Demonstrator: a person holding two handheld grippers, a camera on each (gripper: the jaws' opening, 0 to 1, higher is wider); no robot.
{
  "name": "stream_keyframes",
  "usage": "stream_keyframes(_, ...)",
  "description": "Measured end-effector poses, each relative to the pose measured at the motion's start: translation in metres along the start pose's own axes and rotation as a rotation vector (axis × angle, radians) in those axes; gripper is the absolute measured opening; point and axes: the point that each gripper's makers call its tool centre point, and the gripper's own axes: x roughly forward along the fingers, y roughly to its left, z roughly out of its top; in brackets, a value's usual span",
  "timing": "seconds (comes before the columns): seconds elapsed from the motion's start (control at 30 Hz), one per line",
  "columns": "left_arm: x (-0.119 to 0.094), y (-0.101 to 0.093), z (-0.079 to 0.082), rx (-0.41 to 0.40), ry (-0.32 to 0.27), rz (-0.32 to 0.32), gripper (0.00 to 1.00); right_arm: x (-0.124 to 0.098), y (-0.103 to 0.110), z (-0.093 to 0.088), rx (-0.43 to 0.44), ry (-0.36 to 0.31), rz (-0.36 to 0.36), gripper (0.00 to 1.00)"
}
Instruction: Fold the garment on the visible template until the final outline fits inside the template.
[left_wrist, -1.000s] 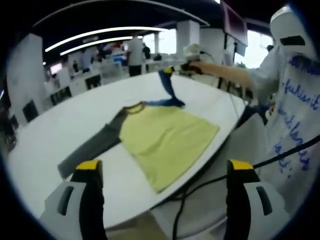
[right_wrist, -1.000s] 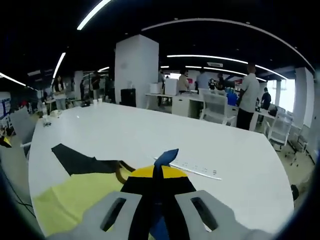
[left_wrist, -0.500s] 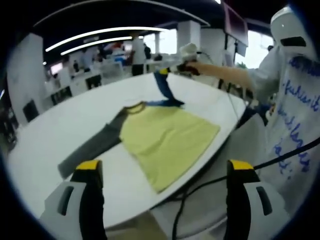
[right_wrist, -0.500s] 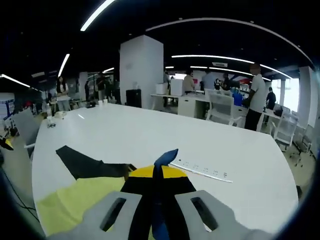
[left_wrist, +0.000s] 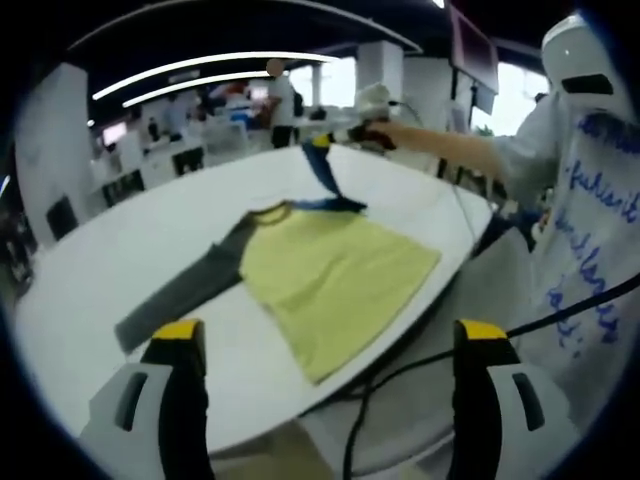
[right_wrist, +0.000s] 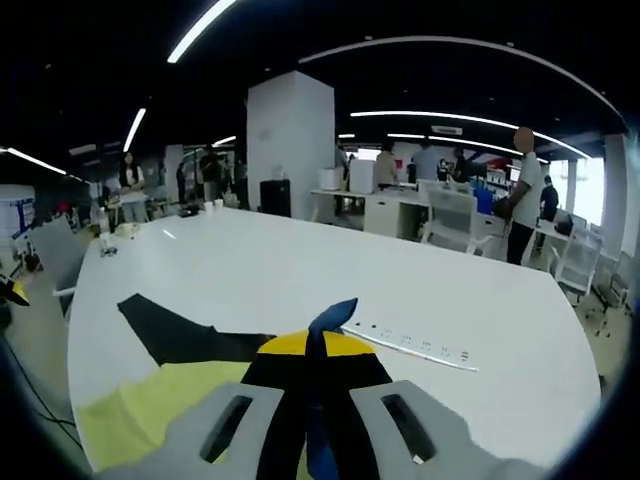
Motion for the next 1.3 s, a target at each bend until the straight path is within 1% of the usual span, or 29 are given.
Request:
stream_keyframes(0.4,0.0,0.001,0.001,-0.001,-0.002,0.001,0.99,0.014,0.016,0.003,-0.004,-0.003,0.027,0.03)
stream_keyframes(0.53,0.0,0.001,0.0,-0.005,-0.001,0.002,0.99,0.016,0.019,0.002,-0.001,-0.001,0.033,0.03)
stream_keyframes(0.83,-0.001,0.001,-0.002,-0.015,0.004,0.005,0.99,0.022,0.026,0.006,-0.006,-0.003,0.048,0.03)
stream_keyframes(1.03,-0.001,0.001,-0.003,-0.016,0.008,0.004,0.99,0.026,0.031,0.003,-0.008,0.004,0.059,0.03)
stream_keyframes(1.3,0.0,0.0,-0.005,-0.024,0.017,-0.005,0.99,0.032,0.039,-0.004,-0.008,0.018,0.075,0.03)
